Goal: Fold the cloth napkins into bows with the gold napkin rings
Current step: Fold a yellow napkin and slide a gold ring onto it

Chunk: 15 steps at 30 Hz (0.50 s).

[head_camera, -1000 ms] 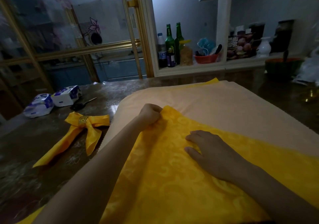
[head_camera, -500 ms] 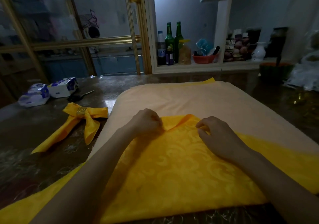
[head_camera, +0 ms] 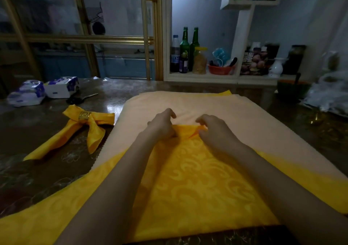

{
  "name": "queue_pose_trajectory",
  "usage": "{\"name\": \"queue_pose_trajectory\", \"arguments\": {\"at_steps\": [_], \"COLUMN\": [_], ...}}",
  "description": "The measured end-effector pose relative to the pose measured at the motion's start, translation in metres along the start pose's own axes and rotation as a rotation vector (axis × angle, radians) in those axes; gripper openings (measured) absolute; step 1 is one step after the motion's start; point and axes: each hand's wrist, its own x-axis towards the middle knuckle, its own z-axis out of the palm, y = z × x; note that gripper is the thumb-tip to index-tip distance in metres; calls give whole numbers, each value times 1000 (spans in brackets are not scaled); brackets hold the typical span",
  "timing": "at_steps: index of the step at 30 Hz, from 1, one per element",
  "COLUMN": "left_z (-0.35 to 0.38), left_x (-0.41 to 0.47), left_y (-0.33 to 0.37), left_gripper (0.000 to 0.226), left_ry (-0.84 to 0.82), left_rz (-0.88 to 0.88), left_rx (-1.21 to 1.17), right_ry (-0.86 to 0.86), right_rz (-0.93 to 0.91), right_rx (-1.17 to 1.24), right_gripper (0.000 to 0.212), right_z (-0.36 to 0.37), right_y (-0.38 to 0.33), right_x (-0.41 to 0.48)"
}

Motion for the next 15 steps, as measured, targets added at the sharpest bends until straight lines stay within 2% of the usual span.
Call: {"name": "queue_pose_trajectory", "arguments": {"at_steps": [4,7,10,12,15], "left_z": [6,10,11,5,-3], "left_x": [3,6,6,4,5], "left_y": [-2,-6,-4,1,3], "left_gripper": [31,27,22,18,19], "left_ry": [65,91,46,-34,-91], "left_rz": [92,101,76,39,67], "left_rx": [124,122,110,66,96], "right_ry": [-59,-60,34,100,60], "right_rz": [-35,-18,-83,-137,-174], "right_rx": [-153,-108,-67,-59,-65], "right_gripper": [48,26,9,14,16], "right_z": [14,21,28,30,31], "right_y": [-3,8,13,12,10], "right_x": [23,32,32,31,30]}}
